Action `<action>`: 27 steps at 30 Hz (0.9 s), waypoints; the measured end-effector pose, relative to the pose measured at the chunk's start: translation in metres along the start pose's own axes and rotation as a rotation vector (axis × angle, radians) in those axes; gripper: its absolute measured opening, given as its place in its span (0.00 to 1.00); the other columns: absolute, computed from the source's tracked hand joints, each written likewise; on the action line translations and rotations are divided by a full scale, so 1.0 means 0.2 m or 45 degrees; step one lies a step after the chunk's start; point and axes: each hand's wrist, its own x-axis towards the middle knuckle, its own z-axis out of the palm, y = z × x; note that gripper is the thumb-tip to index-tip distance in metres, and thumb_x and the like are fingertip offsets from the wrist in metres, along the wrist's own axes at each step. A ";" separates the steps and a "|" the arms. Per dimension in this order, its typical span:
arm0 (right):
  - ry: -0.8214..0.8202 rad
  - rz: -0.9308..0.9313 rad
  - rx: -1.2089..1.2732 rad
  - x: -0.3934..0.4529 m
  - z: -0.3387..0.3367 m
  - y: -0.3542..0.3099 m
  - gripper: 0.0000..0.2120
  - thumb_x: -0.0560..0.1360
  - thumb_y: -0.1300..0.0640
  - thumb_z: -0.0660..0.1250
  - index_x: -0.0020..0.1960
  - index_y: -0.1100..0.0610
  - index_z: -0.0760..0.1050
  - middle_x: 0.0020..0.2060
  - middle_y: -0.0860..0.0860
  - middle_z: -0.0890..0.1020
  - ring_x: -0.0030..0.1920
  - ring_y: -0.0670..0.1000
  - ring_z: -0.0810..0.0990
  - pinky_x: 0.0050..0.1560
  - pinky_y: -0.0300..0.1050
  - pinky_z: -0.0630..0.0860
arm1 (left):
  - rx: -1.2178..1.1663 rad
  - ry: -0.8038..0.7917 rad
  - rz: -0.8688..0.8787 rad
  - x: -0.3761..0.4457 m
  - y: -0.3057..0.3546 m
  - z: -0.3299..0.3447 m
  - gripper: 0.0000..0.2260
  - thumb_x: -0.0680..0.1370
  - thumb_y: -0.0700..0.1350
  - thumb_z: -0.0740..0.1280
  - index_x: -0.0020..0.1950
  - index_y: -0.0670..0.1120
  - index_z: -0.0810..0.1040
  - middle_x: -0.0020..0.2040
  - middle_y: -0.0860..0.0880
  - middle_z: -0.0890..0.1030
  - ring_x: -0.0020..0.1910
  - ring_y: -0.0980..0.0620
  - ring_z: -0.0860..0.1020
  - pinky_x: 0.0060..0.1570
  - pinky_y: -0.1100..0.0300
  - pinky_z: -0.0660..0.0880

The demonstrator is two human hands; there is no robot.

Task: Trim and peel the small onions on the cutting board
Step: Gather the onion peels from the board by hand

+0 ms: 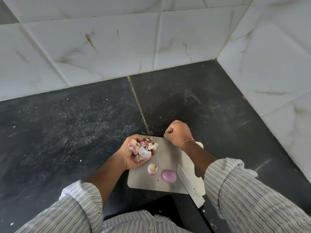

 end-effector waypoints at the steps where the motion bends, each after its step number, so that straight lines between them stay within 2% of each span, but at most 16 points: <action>1: 0.029 0.053 0.163 -0.03 -0.02 -0.02 0.06 0.72 0.59 0.75 0.37 0.57 0.87 0.39 0.45 0.85 0.38 0.42 0.82 0.46 0.44 0.80 | 0.011 0.000 -0.008 0.01 0.00 0.01 0.11 0.72 0.43 0.68 0.48 0.40 0.86 0.52 0.37 0.84 0.44 0.42 0.83 0.44 0.53 0.84; 3: 0.049 0.099 0.503 -0.10 -0.07 -0.08 0.03 0.72 0.58 0.77 0.40 0.53 0.89 0.38 0.42 0.87 0.43 0.38 0.84 0.50 0.42 0.82 | 0.023 0.007 -0.016 0.03 -0.01 0.03 0.11 0.72 0.43 0.68 0.48 0.40 0.87 0.51 0.38 0.84 0.43 0.42 0.83 0.44 0.52 0.84; 5: 0.054 0.040 0.722 -0.18 -0.13 -0.16 0.03 0.72 0.58 0.78 0.42 0.51 0.89 0.43 0.42 0.88 0.47 0.42 0.86 0.53 0.43 0.84 | 0.054 -0.013 -0.009 0.06 -0.02 0.06 0.12 0.74 0.43 0.66 0.48 0.40 0.86 0.50 0.38 0.84 0.43 0.42 0.82 0.48 0.51 0.81; 7: 0.032 -0.078 0.805 -0.27 -0.18 -0.25 0.04 0.72 0.59 0.78 0.42 0.51 0.88 0.45 0.44 0.87 0.48 0.46 0.87 0.53 0.44 0.84 | 0.106 -0.066 -0.002 0.08 -0.04 0.10 0.10 0.75 0.43 0.64 0.46 0.40 0.83 0.45 0.41 0.81 0.41 0.44 0.80 0.48 0.51 0.78; 9: 0.015 -0.187 0.748 -0.34 -0.22 -0.30 0.04 0.72 0.60 0.78 0.43 0.52 0.87 0.44 0.46 0.87 0.46 0.47 0.87 0.51 0.43 0.84 | 0.154 -0.110 0.008 0.09 -0.05 0.14 0.08 0.78 0.42 0.63 0.45 0.41 0.80 0.40 0.43 0.77 0.37 0.47 0.79 0.40 0.54 0.79; 11: 0.022 -0.257 0.578 -0.38 -0.24 -0.33 0.03 0.72 0.59 0.78 0.43 0.52 0.87 0.43 0.45 0.86 0.46 0.46 0.85 0.49 0.40 0.82 | 0.181 -0.121 0.000 0.08 -0.07 0.18 0.11 0.81 0.42 0.60 0.45 0.41 0.80 0.37 0.44 0.77 0.36 0.48 0.79 0.36 0.56 0.81; 14: 0.035 -0.320 0.338 -0.41 -0.26 -0.31 0.02 0.72 0.56 0.77 0.42 0.49 0.87 0.41 0.42 0.85 0.47 0.45 0.82 0.47 0.37 0.78 | 0.210 -0.117 -0.032 0.06 -0.09 0.23 0.14 0.81 0.46 0.59 0.43 0.41 0.81 0.38 0.42 0.80 0.39 0.46 0.81 0.39 0.55 0.83; 17: 0.058 -0.378 0.160 -0.45 -0.28 -0.30 0.01 0.74 0.52 0.74 0.44 0.47 0.86 0.40 0.41 0.85 0.49 0.45 0.78 0.49 0.40 0.76 | 0.252 -0.127 -0.033 0.05 -0.11 0.25 0.14 0.81 0.48 0.62 0.44 0.42 0.82 0.39 0.43 0.81 0.41 0.45 0.81 0.46 0.53 0.82; 21: 0.045 -0.371 0.090 -0.48 -0.32 -0.30 0.04 0.74 0.48 0.71 0.46 0.45 0.84 0.41 0.39 0.85 0.51 0.45 0.78 0.50 0.48 0.79 | 0.266 -0.187 -0.033 0.03 -0.11 0.28 0.08 0.78 0.46 0.66 0.44 0.43 0.80 0.39 0.45 0.79 0.40 0.47 0.79 0.44 0.54 0.79; 25: 0.113 -0.384 0.136 -0.50 -0.36 -0.32 0.03 0.75 0.50 0.70 0.45 0.46 0.83 0.43 0.39 0.85 0.51 0.45 0.79 0.53 0.51 0.79 | 0.251 -0.260 -0.030 0.02 -0.11 0.29 0.13 0.80 0.45 0.62 0.42 0.42 0.81 0.36 0.45 0.80 0.35 0.48 0.81 0.37 0.55 0.82; 27: 0.144 -0.386 0.179 -0.49 -0.37 -0.31 0.03 0.75 0.52 0.70 0.45 0.47 0.84 0.46 0.40 0.85 0.52 0.45 0.80 0.56 0.51 0.78 | 0.250 -0.286 -0.043 0.02 -0.10 0.29 0.14 0.81 0.47 0.61 0.45 0.41 0.82 0.37 0.44 0.81 0.37 0.47 0.82 0.38 0.54 0.82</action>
